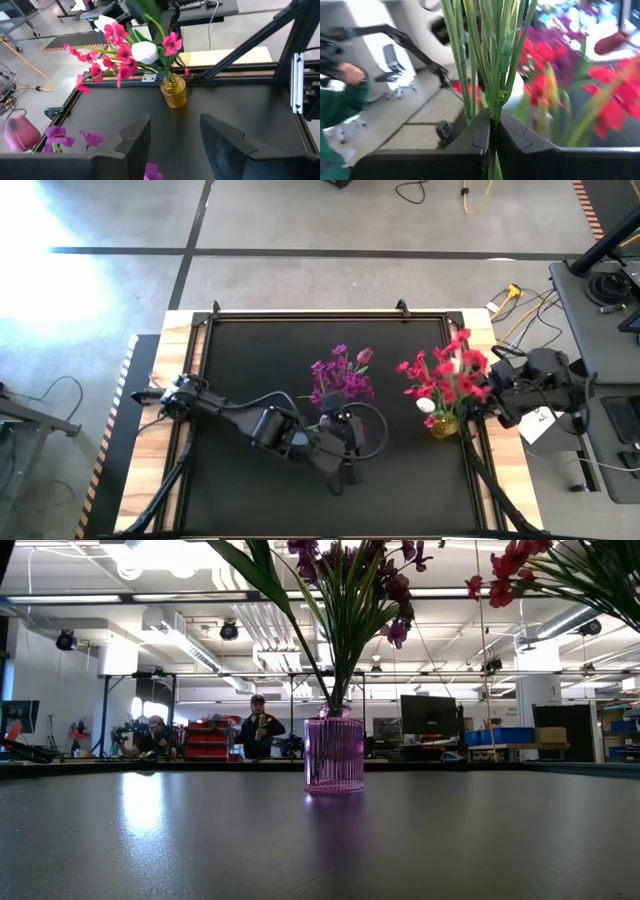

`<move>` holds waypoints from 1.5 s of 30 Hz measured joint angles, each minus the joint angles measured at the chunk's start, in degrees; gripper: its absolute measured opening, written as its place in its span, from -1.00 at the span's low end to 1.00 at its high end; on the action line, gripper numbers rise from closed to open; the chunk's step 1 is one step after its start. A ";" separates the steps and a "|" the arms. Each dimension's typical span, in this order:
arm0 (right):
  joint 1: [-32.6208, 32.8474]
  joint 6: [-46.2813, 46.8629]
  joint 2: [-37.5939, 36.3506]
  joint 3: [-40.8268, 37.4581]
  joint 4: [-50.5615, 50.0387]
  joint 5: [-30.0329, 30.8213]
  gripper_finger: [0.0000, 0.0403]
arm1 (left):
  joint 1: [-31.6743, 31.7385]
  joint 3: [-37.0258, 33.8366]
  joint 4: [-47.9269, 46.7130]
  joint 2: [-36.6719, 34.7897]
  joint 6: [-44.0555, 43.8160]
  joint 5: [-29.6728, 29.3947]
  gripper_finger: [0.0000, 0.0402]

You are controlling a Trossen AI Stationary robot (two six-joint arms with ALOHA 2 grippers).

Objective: Sort flowers into vase by color
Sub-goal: Put the red flowers into the yellow vase

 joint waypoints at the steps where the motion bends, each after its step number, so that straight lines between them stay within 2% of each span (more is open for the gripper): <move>1: 0.00 -0.03 0.00 -0.02 1.34 -1.07 -0.95 | 0.03 0.00 0.11 0.00 -0.06 -0.02 -0.22; 9: 0.01 -1.01 -0.02 -0.26 4.78 -6.44 -0.95 | 0.01 0.23 0.70 0.00 0.05 -0.07 -0.22; 16: 0.01 -0.20 -0.11 -0.39 7.13 -14.99 -0.95 | 0.02 0.42 0.74 0.00 0.13 -0.08 -0.22; 23: 0.01 8.05 -0.07 -0.30 7.56 -23.58 -0.95 | -0.02 0.44 0.74 0.00 0.10 -0.09 -0.22; 29: 0.01 9.48 -0.06 0.47 10.25 -24.94 -0.95 | -0.02 0.44 0.81 0.00 0.13 -0.09 -0.22; 36: 0.01 1.21 2.18 7.78 11.45 -20.95 -0.95 | -0.02 0.47 0.90 0.00 0.13 -0.09 -0.22; 41: 0.01 1.59 6.23 7.44 22.89 -21.63 -0.95 | -0.02 0.48 1.27 0.00 0.15 -0.09 -0.22; 45: 0.01 4.14 13.89 5.23 31.66 -27.61 -0.95 | -0.02 0.48 1.57 0.00 0.15 -0.09 -0.22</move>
